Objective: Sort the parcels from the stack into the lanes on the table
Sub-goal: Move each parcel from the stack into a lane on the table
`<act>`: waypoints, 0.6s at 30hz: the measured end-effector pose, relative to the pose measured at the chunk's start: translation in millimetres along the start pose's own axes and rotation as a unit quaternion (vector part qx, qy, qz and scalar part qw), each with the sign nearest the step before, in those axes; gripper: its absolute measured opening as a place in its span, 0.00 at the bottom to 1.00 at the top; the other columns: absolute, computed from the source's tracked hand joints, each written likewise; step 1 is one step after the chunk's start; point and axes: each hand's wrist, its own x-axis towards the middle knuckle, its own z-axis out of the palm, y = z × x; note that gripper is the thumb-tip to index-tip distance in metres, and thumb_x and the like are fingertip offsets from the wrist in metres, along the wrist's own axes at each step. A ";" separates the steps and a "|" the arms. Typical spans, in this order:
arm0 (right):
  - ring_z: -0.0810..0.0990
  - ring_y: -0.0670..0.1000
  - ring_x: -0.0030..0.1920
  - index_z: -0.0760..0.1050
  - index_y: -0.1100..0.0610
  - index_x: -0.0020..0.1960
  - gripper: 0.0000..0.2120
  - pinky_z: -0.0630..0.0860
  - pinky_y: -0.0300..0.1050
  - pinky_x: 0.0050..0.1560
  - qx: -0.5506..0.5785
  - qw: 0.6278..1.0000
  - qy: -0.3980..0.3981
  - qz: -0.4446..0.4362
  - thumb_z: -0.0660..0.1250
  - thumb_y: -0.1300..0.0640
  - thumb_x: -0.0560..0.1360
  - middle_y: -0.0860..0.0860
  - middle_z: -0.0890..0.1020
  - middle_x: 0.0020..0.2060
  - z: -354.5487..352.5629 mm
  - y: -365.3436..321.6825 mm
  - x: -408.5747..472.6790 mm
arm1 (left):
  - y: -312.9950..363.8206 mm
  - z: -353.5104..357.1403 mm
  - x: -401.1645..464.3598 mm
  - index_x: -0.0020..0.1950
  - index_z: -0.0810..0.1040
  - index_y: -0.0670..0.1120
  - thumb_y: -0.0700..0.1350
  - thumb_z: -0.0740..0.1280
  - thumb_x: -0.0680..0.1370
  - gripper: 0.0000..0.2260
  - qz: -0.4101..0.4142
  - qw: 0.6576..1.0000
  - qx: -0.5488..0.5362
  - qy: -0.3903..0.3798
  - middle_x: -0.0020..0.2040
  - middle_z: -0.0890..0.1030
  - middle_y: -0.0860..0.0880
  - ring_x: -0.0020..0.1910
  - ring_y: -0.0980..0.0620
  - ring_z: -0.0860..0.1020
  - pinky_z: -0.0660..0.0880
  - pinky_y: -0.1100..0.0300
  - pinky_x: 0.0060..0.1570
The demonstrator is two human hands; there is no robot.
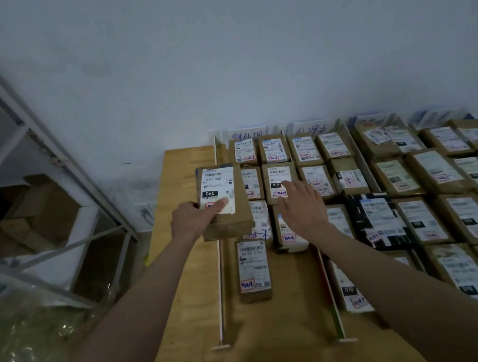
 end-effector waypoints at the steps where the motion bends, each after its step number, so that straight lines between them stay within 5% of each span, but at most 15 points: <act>1: 0.63 0.56 0.75 0.62 0.54 0.75 0.22 0.60 0.55 0.75 0.002 1.000 0.003 -0.006 0.54 0.48 0.83 0.54 0.67 0.74 -3.1 8.9 -7.7 | 1.8 8.1 -11.4 0.40 0.82 0.48 0.67 0.74 0.67 0.22 -0.003 1.000 0.003 0.002 0.40 0.82 0.51 0.40 0.52 0.80 0.79 0.55 0.43; 10: 0.60 0.57 0.76 0.60 0.55 0.77 0.25 0.57 0.55 0.75 0.009 1.000 -0.002 -0.006 0.53 0.47 0.83 0.55 0.63 0.76 -29.4 93.3 -55.3 | 8.6 89.6 -106.0 0.43 0.81 0.43 0.72 0.72 0.65 0.30 -0.016 1.000 0.011 -0.022 0.41 0.82 0.49 0.39 0.53 0.79 0.77 0.54 0.41; 13: 0.62 0.57 0.75 0.62 0.55 0.76 0.23 0.59 0.55 0.74 0.006 1.000 0.004 -0.005 0.54 0.49 0.83 0.55 0.66 0.75 -33.3 115.6 -65.0 | 8.9 109.9 -130.9 0.39 0.74 0.50 0.69 0.73 0.67 0.23 -0.017 0.999 0.016 -0.026 0.37 0.75 0.55 0.37 0.57 0.74 0.72 0.61 0.36; 18: 0.64 0.57 0.74 0.63 0.55 0.75 0.23 0.60 0.55 0.74 0.019 1.000 0.006 0.002 0.55 0.48 0.82 0.55 0.68 0.73 -28.8 141.6 -75.4 | 4.1 140.9 -156.2 0.46 0.81 0.51 0.66 0.75 0.67 0.20 -0.001 0.999 0.012 -0.040 0.43 0.82 0.55 0.39 0.60 0.77 0.72 0.65 0.35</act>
